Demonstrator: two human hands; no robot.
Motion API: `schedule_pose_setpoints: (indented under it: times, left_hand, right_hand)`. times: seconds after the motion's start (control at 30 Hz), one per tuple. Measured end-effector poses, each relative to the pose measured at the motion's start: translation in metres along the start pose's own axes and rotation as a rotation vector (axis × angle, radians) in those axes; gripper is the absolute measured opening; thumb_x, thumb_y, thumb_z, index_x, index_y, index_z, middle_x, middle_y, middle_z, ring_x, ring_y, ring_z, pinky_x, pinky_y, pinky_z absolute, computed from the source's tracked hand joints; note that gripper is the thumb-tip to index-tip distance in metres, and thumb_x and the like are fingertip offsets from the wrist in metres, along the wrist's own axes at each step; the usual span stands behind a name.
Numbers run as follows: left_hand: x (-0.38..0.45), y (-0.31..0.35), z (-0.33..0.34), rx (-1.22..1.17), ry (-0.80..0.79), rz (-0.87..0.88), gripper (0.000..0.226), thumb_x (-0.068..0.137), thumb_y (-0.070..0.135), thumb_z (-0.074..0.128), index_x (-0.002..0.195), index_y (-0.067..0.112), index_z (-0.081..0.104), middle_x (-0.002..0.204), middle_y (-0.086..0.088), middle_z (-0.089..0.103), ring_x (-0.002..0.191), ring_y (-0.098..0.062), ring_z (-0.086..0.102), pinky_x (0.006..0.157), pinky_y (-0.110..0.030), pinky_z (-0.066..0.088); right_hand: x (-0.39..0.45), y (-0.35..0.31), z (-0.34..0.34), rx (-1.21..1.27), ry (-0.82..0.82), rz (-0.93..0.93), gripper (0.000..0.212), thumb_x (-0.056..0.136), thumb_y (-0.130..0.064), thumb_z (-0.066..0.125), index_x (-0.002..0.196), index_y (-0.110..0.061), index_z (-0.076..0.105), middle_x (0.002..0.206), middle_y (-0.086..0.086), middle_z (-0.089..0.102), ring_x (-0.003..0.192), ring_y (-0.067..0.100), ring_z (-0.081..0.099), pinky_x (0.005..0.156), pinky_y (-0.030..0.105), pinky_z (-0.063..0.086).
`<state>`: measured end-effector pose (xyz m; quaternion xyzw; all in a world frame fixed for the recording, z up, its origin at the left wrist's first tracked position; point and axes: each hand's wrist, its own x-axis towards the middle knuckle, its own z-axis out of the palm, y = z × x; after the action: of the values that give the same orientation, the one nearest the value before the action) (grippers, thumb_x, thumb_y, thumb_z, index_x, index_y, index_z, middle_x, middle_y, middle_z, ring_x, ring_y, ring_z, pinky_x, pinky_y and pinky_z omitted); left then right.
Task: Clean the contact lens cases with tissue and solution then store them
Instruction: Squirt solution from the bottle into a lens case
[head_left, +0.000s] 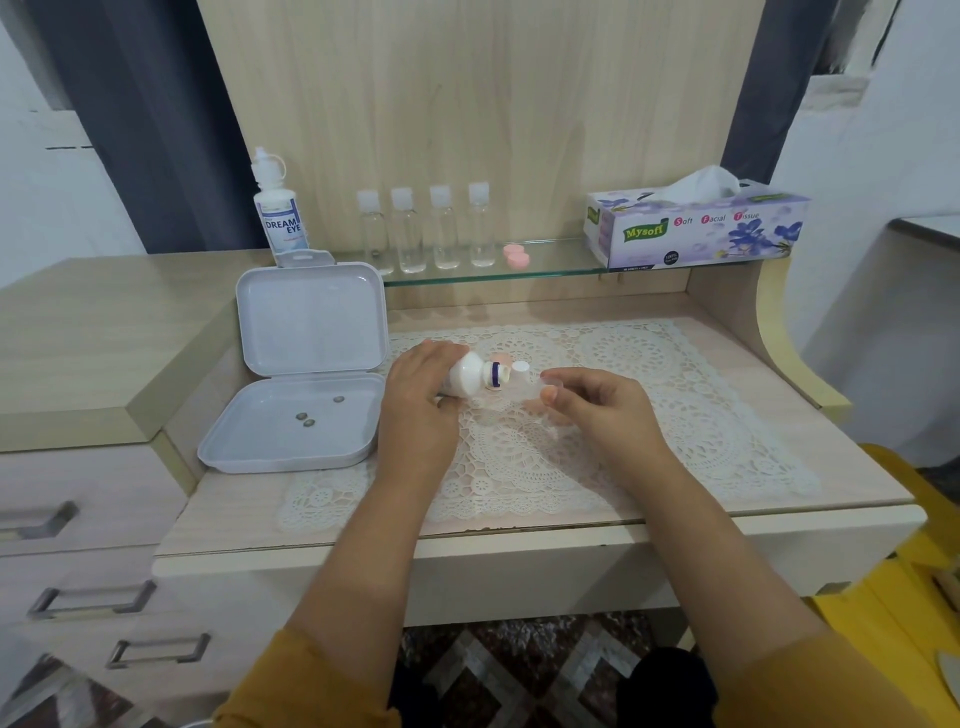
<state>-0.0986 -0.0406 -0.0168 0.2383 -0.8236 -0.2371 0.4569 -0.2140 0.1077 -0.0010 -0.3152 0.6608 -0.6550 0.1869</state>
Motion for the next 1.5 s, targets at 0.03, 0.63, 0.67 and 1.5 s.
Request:
schedule_pose_setpoints:
  times: [0.03,0.63,0.67,1.5]
  left_hand:
    - [0.0000,0.0000,-0.0002,0.002,-0.001,0.001,0.050,0.073,-0.014,0.066,0.113,0.015,0.066,0.119,0.004,0.061,0.117,-0.012,0.046,0.094,0.000,0.020]
    - [-0.0017,0.0027,-0.0008,-0.046,0.000,-0.032,0.050,0.075,-0.011,0.068,0.118,0.016,0.065,0.117,0.015,0.052,0.120,-0.010,0.044,0.097,-0.004,0.022]
    - [-0.0016,0.0024,-0.0006,-0.044,0.000,-0.027,0.050,0.075,-0.011,0.068,0.117,0.016,0.065,0.117,0.015,0.053,0.119,-0.010,0.044,0.097,-0.004,0.021]
    - [0.0000,-0.0021,0.0014,-0.005,0.025,0.023,0.052,0.072,-0.015,0.065,0.114,0.016,0.066,0.121,0.003,0.060,0.118,-0.010,0.044,0.100,-0.006,0.022]
  right_hand:
    - [0.0000,-0.0002,0.0000,-0.005,0.000,-0.001,0.015,0.086,-0.016,0.071,0.090,-0.030,0.072,0.092,-0.001,0.075,0.092,0.015,0.070,0.092,0.032,0.054]
    - [-0.0001,0.0006,0.0001,-0.030,0.014,0.005,0.011,0.083,-0.020,0.074,0.090,-0.029,0.073,0.092,0.005,0.074,0.093,0.021,0.069,0.093,0.039,0.054]
    - [-0.0003,0.0005,0.0002,-0.032,0.014,0.004,0.012,0.083,-0.020,0.074,0.090,-0.030,0.073,0.090,0.003,0.074,0.092,0.020,0.070,0.093,0.039,0.054]
    - [-0.0030,-0.0031,0.0006,-0.053,0.006,-0.013,0.014,0.085,-0.019,0.073,0.085,-0.033,0.072,0.090,0.001,0.074,0.092,0.019,0.069,0.092,0.036,0.054]
